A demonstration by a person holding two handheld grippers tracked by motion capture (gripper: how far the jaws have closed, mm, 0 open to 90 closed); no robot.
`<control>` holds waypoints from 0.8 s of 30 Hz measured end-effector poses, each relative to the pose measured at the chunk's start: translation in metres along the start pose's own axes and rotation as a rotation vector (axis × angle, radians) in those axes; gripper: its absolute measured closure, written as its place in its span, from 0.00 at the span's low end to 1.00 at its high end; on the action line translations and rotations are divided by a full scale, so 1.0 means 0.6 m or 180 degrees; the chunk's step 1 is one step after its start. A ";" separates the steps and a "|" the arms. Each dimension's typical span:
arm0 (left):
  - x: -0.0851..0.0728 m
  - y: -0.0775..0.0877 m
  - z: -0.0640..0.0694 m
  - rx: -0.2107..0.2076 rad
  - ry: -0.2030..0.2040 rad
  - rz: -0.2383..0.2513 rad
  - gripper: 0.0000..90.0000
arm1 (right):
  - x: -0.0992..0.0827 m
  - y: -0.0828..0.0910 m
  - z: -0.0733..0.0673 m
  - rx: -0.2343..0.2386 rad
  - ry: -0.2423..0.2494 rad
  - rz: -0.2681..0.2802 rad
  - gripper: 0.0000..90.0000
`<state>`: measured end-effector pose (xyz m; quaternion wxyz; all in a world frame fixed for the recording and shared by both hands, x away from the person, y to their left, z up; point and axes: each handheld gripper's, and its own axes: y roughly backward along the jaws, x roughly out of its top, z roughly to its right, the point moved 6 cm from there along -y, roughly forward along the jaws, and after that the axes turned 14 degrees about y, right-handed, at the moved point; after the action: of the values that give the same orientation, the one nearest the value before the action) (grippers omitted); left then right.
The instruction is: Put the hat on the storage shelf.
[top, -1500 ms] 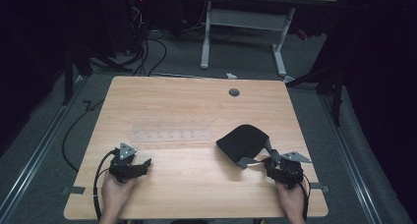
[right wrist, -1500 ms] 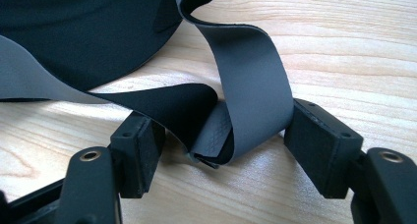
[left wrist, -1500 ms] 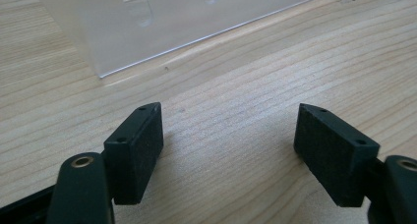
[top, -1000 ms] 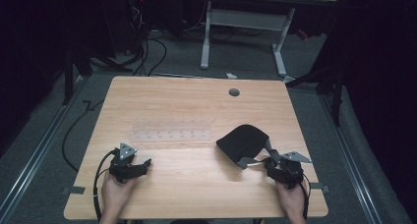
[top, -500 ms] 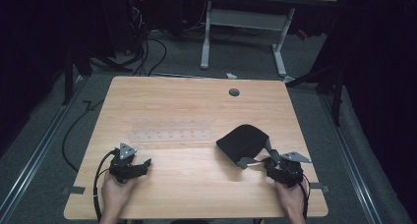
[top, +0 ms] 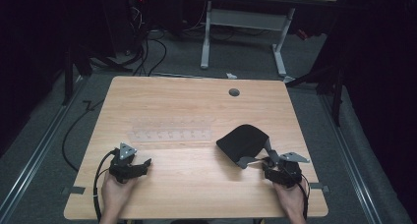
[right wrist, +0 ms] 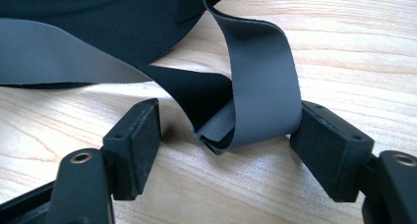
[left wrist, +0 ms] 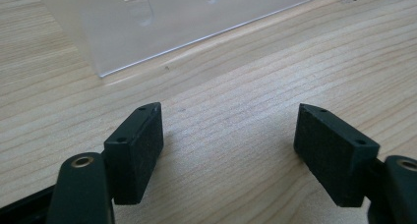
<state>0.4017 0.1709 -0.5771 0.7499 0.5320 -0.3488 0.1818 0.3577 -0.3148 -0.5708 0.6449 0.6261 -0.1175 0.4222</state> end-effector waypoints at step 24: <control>0.000 0.000 0.000 0.0001 0.0003 0.0001 0.30 | -0.002 0.069 -0.009 0.0266 -0.0153 0.0455 0.40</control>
<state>0.4016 0.1709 -0.5771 0.7499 0.5320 -0.3484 0.1822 0.3261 -0.3160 -0.5433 0.5835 0.6524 -0.1596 0.4566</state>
